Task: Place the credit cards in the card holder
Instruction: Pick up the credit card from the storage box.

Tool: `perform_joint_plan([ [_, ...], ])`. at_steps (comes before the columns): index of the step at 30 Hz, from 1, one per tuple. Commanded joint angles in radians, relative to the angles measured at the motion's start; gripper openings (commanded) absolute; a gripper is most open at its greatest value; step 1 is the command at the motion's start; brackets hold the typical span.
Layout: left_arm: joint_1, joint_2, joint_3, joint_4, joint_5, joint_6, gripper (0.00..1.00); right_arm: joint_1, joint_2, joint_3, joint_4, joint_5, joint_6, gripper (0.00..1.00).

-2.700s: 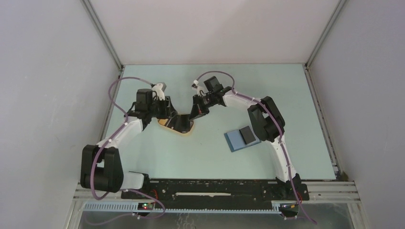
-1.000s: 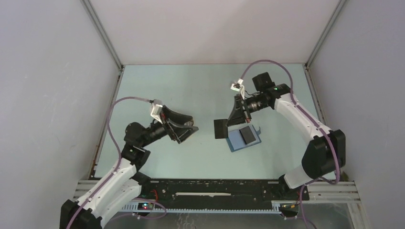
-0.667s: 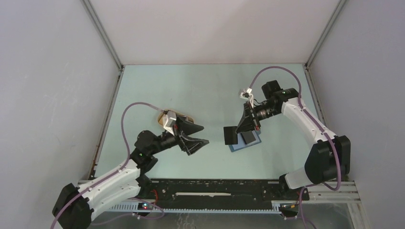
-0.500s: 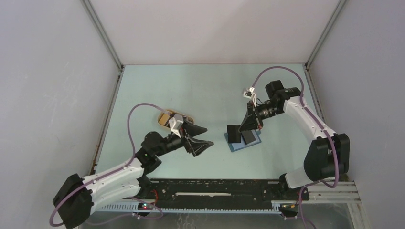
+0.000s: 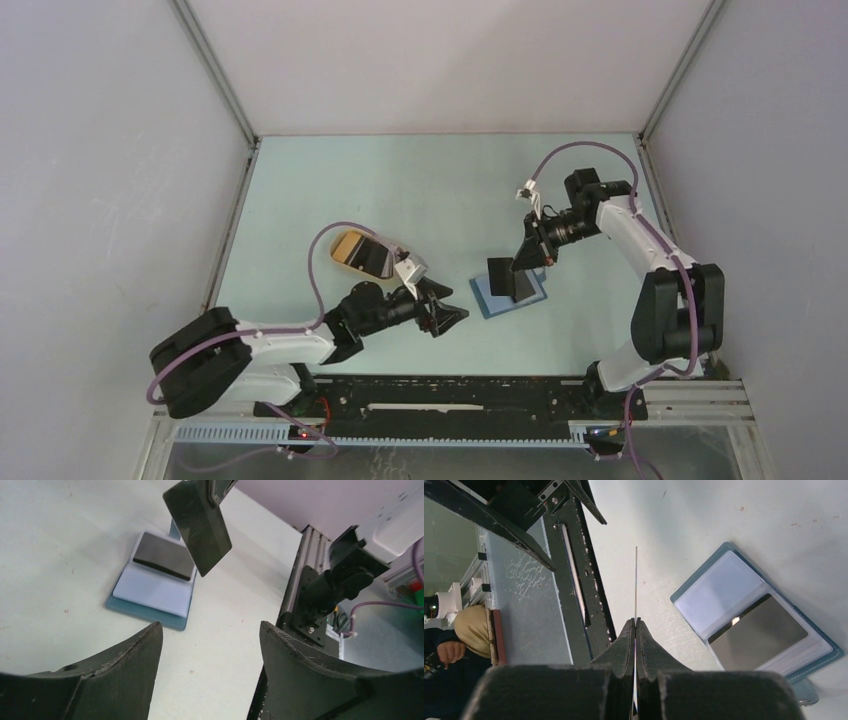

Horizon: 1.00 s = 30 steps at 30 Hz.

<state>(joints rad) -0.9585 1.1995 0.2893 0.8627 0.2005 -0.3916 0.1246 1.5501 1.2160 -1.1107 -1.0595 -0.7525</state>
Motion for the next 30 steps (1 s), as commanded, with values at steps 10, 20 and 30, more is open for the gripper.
perform_joint_plan([
  [10,-0.029,0.243,0.086,0.177,-0.091,-0.002,0.67,-0.012,0.080,0.022,0.054,0.084,0.068,0.00],
  [20,-0.029,0.338,0.159,0.176,-0.115,-0.061,0.45,-0.028,0.119,0.022,0.088,0.130,0.111,0.00],
  [30,-0.013,0.517,0.331,0.123,-0.048,-0.139,0.26,-0.045,0.164,0.028,0.130,0.192,0.180,0.00],
])
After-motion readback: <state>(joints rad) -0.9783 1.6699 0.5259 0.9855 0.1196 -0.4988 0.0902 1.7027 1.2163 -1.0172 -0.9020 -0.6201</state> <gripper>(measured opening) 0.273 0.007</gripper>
